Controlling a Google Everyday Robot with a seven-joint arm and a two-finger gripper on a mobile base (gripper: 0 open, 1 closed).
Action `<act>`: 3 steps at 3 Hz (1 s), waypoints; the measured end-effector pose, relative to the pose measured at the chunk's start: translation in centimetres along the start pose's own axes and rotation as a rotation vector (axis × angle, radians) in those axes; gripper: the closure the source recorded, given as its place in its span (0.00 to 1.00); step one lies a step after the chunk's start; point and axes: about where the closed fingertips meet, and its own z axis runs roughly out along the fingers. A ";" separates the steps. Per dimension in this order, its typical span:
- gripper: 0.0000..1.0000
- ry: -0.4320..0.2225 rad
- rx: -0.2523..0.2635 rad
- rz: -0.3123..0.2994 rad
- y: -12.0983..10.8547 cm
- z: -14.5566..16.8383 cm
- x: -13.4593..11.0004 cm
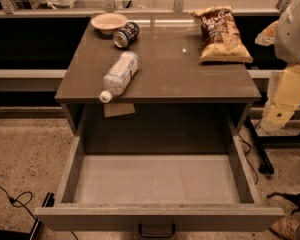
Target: Place blue plastic bottle into top drawer
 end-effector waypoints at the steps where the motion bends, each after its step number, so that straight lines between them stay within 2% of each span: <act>1: 0.00 -0.047 -0.008 -0.135 -1.2 2.7 -1.8; 2: 0.00 -0.047 -0.001 -0.215 -1.3 2.6 -1.9; 3: 0.00 -0.047 -0.001 -0.216 -1.3 2.6 -1.9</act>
Offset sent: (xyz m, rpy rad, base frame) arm 0.0195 0.0162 -0.0176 0.0081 -0.0135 0.1166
